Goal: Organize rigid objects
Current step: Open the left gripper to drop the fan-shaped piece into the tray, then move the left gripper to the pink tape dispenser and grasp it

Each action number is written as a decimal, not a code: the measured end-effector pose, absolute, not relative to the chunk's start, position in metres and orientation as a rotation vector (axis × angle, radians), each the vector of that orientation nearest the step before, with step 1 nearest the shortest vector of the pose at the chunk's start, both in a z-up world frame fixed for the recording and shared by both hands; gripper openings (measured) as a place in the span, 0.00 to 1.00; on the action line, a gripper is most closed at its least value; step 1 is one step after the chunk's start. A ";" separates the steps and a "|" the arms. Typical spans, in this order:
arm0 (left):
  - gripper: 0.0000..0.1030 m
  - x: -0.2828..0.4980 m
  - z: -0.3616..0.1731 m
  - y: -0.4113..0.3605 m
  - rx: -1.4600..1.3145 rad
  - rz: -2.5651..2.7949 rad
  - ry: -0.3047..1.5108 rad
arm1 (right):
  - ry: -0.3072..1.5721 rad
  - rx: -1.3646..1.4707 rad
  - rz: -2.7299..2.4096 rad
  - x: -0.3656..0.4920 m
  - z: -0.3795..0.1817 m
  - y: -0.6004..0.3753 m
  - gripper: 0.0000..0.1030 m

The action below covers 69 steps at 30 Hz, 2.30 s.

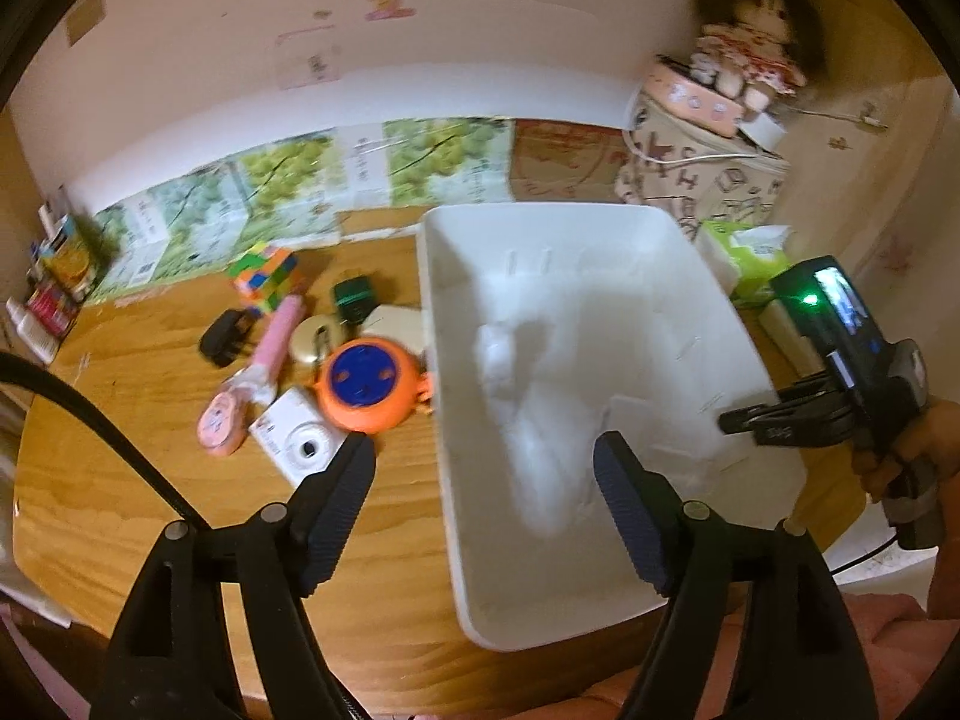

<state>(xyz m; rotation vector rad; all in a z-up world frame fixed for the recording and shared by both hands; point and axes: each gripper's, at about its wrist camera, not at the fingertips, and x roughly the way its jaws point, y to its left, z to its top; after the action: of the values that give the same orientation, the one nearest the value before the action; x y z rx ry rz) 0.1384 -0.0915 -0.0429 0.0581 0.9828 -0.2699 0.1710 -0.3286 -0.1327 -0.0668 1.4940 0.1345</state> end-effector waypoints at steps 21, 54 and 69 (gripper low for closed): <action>0.78 0.158 -0.063 0.011 0.048 -0.172 1.077 | 1.497 0.039 -0.014 0.174 -0.135 -0.342 0.07; 0.78 0.280 -0.154 0.096 0.172 -0.240 1.354 | 1.596 0.180 -0.284 0.185 -0.144 -0.360 0.08; 0.78 0.301 -0.182 0.083 0.213 -0.262 1.438 | 1.608 0.159 -0.280 0.183 -0.150 -0.363 0.08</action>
<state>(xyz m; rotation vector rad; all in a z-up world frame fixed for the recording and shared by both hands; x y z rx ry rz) 0.3012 0.0834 -0.1825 0.2132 1.4383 -0.2616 0.1827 -0.3628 -0.1496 0.1589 1.6078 -0.2803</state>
